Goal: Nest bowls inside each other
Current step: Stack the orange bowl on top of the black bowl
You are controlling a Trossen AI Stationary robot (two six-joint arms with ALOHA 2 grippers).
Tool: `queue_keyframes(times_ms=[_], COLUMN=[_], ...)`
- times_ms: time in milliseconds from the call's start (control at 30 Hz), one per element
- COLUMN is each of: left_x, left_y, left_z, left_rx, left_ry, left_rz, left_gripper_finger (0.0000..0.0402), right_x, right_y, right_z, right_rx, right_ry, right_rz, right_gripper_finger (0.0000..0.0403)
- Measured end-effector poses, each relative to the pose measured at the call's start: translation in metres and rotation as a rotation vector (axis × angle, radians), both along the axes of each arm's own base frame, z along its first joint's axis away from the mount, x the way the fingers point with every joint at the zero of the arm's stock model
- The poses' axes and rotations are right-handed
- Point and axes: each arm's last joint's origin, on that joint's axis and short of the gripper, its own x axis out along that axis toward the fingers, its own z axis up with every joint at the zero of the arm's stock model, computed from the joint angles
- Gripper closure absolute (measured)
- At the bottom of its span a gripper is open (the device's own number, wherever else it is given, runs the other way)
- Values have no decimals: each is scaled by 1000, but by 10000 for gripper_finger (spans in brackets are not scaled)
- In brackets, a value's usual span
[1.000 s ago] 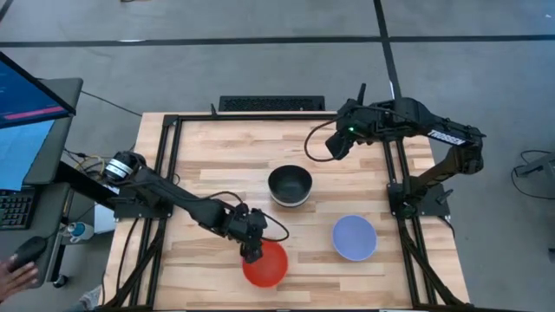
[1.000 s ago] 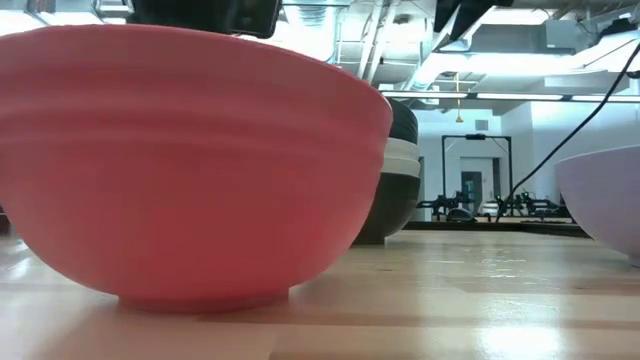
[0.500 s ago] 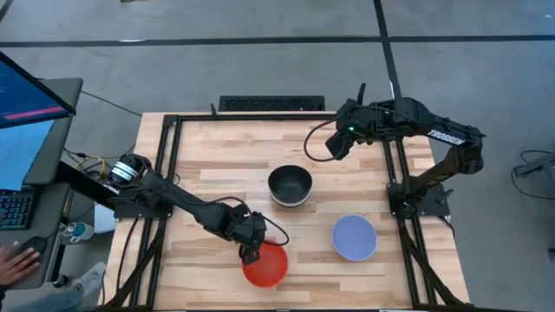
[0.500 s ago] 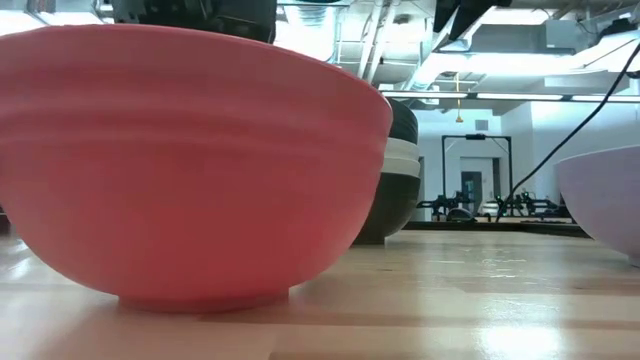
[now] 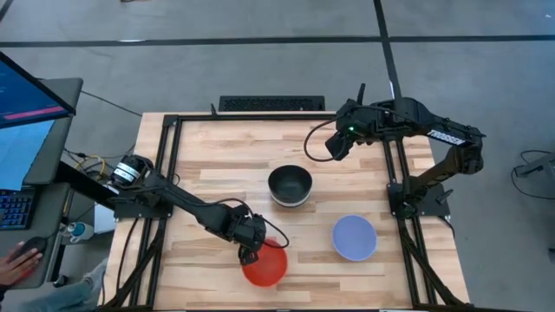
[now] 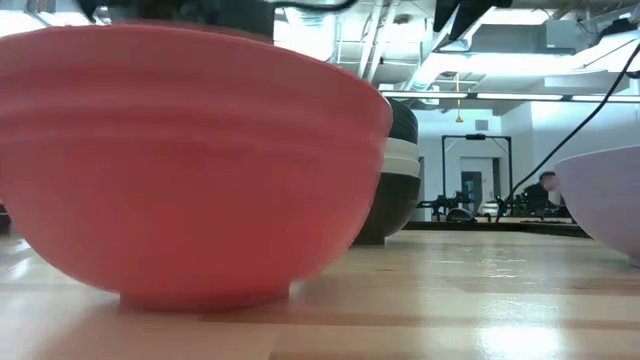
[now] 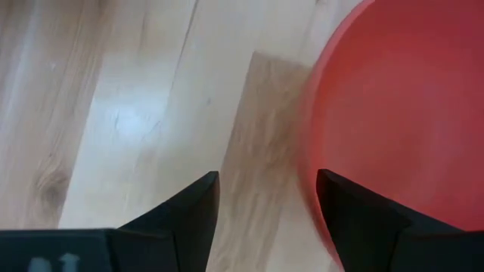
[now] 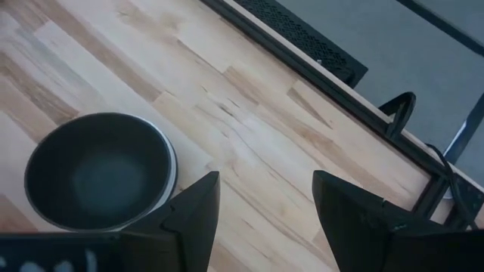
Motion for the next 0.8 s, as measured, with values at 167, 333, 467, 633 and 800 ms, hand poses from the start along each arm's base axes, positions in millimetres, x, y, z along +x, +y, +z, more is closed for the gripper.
queue_keyframes(times_ms=[167, 333, 467, 633, 800], left_x=[3, 6, 8, 17, 27], left_y=[-2, -5, -1, 0, 5], left_z=[-14, -20, -18, 6, 37], left_rx=[-2, -45, -55, -5, 69], left_ry=[46, 65, 75, 62, 34], left_rz=[-32, -64, -73, -109, -140], left_gripper_finger=[209, 276, 356, 396, 399], right_x=[0, 0, 0, 0, 0], right_y=[0, 0, 0, 0, 0], right_z=[0, 0, 0, 0, 0], right_rx=[1, 1, 1, -2, -6], right_ry=[0, 2, 5, 8, 12], right_rz=[0, 0, 0, 6, 13], right_gripper_finger=[168, 168, 168, 168, 168])
